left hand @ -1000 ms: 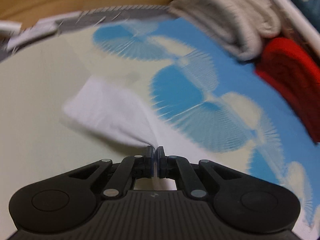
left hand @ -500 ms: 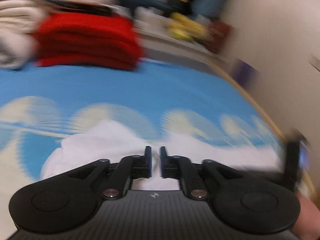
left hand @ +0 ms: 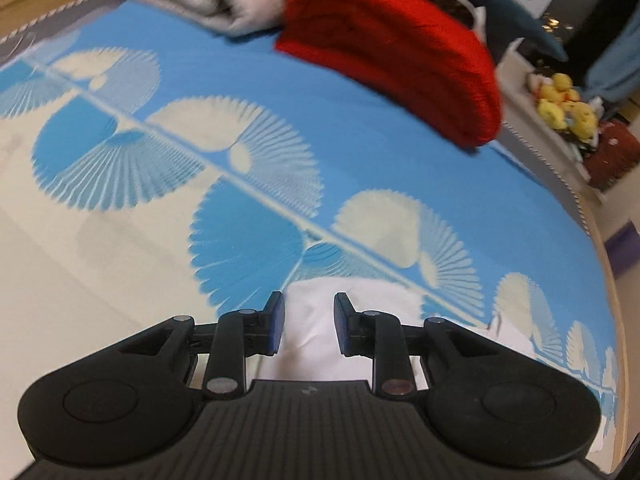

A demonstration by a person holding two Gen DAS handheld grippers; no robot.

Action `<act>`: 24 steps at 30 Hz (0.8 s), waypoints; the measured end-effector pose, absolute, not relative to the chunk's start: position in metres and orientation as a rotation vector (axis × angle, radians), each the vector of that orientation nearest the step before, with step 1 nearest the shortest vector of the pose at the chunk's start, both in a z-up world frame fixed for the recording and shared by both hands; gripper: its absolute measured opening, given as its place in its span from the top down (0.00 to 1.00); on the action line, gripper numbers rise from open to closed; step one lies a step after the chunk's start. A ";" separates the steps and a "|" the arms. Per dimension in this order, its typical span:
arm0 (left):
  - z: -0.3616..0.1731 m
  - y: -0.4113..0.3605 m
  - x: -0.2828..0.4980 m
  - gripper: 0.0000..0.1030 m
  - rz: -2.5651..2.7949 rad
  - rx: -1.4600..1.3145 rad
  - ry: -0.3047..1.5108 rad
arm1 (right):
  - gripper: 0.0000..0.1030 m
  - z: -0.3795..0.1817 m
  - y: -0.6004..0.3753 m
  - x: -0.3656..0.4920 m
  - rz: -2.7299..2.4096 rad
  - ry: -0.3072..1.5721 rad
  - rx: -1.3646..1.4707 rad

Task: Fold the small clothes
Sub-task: 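Grasp a sleeve cuff with the left tool and fold it across the shirt body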

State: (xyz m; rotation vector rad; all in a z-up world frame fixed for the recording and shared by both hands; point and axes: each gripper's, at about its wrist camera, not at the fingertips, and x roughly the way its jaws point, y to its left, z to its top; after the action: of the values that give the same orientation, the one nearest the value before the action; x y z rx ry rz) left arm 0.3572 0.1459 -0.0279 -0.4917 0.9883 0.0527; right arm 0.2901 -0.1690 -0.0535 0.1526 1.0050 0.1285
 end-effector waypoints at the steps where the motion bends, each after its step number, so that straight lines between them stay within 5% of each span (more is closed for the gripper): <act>1: -0.029 0.151 0.357 0.73 0.057 -0.498 0.997 | 0.55 -0.057 -0.158 0.290 0.157 0.999 0.110; 5: -0.029 0.157 0.360 0.73 0.045 -0.512 1.009 | 0.37 -0.076 -0.113 0.293 0.268 0.974 -0.130; 7: -0.027 0.154 0.357 0.73 0.035 -0.516 1.010 | 0.36 -0.088 -0.098 0.293 0.313 0.995 -0.245; 9: -0.029 0.153 0.357 0.73 0.024 -0.515 1.016 | 0.46 -0.098 -0.092 0.294 0.270 1.010 -0.327; 10: -0.031 0.153 0.358 0.73 0.021 -0.514 1.020 | 0.56 -0.101 -0.094 0.296 0.240 1.024 -0.336; 11: -0.032 0.154 0.358 0.73 0.018 -0.513 1.021 | 0.78 -0.102 -0.098 0.298 0.224 1.037 -0.322; 13: -0.031 0.156 0.359 0.73 0.017 -0.511 1.017 | 0.96 -0.093 -0.114 0.301 0.202 1.030 -0.215; 19: -0.031 0.163 0.358 0.73 0.028 -0.500 1.017 | 0.96 -0.022 -0.213 0.272 -0.046 0.668 0.444; 24: -0.036 0.162 0.358 0.71 0.027 -0.473 1.031 | 0.92 -0.072 -0.290 0.246 -0.363 0.878 0.753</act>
State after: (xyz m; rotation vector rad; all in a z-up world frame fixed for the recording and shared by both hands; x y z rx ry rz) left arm 0.3582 0.1619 -0.0355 -0.4730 1.0311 0.0273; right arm 0.2460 -0.2902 -0.0717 0.7532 0.8785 -0.3633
